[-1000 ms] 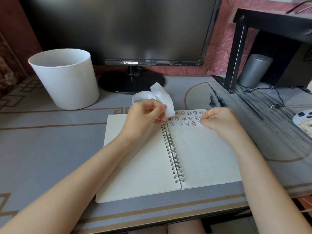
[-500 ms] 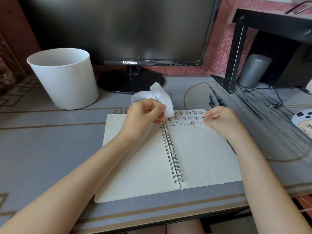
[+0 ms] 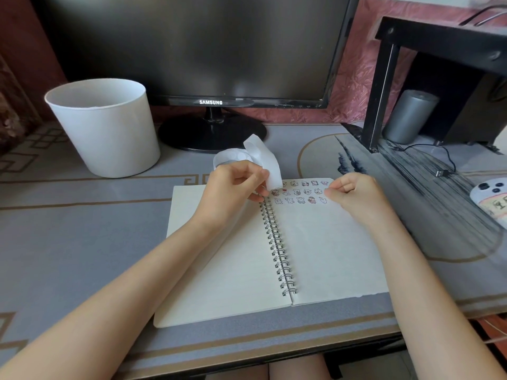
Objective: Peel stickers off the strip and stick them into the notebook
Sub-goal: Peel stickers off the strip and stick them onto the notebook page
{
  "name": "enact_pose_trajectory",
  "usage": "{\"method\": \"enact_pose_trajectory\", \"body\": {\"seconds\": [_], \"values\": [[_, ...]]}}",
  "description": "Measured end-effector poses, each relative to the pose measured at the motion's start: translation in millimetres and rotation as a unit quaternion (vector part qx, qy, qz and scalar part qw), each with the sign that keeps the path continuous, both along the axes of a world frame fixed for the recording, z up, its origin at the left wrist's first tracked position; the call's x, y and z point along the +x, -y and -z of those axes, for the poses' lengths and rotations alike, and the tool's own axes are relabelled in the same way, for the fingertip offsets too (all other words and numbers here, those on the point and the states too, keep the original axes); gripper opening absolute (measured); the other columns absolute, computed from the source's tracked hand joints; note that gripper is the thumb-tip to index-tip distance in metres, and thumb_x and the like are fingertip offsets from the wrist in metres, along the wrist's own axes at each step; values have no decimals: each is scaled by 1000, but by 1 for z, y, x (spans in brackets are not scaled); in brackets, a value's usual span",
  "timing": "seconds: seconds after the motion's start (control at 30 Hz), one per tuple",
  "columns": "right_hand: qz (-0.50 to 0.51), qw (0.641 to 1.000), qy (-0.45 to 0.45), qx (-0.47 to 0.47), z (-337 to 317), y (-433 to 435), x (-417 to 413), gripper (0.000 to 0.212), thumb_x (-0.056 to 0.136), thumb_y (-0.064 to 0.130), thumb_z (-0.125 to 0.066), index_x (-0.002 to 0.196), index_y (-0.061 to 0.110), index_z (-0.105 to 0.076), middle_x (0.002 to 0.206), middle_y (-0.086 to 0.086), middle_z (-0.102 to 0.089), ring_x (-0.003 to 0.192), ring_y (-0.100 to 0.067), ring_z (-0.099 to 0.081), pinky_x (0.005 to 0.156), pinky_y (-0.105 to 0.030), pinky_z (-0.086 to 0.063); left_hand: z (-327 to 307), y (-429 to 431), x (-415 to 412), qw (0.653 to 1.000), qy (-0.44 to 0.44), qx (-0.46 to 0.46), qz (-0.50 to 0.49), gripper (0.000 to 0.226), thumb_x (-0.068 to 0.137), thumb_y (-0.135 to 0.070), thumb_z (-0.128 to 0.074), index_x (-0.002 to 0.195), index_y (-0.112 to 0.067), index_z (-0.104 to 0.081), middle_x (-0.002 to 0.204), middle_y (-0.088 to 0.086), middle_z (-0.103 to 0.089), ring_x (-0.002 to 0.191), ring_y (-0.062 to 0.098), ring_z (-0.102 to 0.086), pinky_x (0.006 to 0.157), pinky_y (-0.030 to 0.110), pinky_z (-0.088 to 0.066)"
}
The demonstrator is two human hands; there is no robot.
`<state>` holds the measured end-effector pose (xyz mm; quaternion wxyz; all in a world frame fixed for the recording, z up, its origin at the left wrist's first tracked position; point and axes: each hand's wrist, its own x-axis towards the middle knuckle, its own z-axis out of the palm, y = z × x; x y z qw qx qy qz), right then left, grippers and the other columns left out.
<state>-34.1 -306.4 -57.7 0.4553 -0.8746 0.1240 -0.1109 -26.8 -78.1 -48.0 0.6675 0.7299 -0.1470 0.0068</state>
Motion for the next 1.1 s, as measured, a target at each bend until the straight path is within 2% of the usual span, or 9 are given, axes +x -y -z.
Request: {"method": "enact_pose_trajectory", "body": {"seconds": [0.1, 0.23, 0.43, 0.57, 0.67, 0.73, 0.83, 0.97, 1.1], "values": [[-20, 999, -21, 24, -2, 2, -2, 14, 79, 10, -74, 86, 12, -63, 75, 1, -61, 60, -6, -53, 54, -21, -38, 0, 0, 0, 1000, 0, 0, -1, 22, 94, -9, -57, 73, -9, -64, 67, 3, -63, 63, 9, -63, 65, 22, -56], [-25, 999, -35, 8, -2, 6, -1, 18, 83, 5, -67, 78, 20, -60, 79, 1, -61, 62, -6, -52, 54, -22, -36, 0, 0, 0, 1000, 0, 0, -1, 22, 95, -9, -56, 74, -8, -64, 67, 5, -63, 63, 8, -63, 66, 24, -57], [-46, 997, -43, 32, -4, 4, -5, 19, 77, 11, -77, 88, 16, -62, 83, 3, -60, 66, -5, -53, 55, -18, -34, 1, 0, 1, 1000, 2, 0, -2, 22, 95, -9, -56, 75, -7, -64, 68, 6, -63, 64, 10, -63, 65, 23, -57], [-40, 998, -41, 19, -4, 2, -4, 21, 82, 0, -66, 80, 20, -59, 82, 0, -61, 64, -7, -52, 58, -21, -39, 1, -1, 1, 1000, 1, -1, -5, 23, 94, -10, -56, 73, -9, -64, 68, 6, -63, 67, 13, -64, 63, 22, -55], [-13, 1000, 4, 8, -6, -1, -3, 19, 83, 2, -63, 80, 20, -61, 80, 0, -61, 62, -9, -52, 63, -24, -43, 1, 0, 1, 1000, 4, -3, -5, 23, 94, -10, -56, 73, -9, -64, 68, 5, -63, 67, 13, -63, 63, 22, -55], [-17, 998, 61, -3, -9, -8, -5, 12, 84, 7, -65, 84, 19, -63, 79, 5, -62, 62, -8, -51, 64, -20, -42, 1, 0, 1, 1000, 6, -4, -3, 23, 94, -10, -57, 73, -9, -64, 67, 4, -63, 67, 13, -63, 63, 23, -55], [-93, 986, 137, -16, -17, -23, -10, 10, 84, 13, -67, 89, 21, -64, 84, 12, -64, 69, -6, -54, 63, -15, -40, 1, 1, 0, 1000, 8, -12, 2, 23, 94, -10, -57, 72, -10, -63, 66, 2, -62, 65, 12, -62, 63, 23, -55], [-194, 970, 146, -8, -21, -40, -16, 18, 82, 13, -71, 91, 25, -62, 92, 10, -69, 86, -6, -60, 72, -26, -42, 0, 2, -1, 1000, 12, -16, 16, 22, 94, -10, -57, 73, -10, -63, 67, 2, -62, 66, 12, -62, 61, 21, -53], [-217, 964, 151, 5, -22, -49, -18, 17, 79, 9, -73, 85, 20, -61, 80, 15, -67, 80, 1, -60, 68, -23, -40, -1, 0, 0, 999, 17, -31, 24, 19, 94, -11, -57, 77, -5, -64, 67, 0, -62, 67, 12, -64, 62, 24, -55]]}}
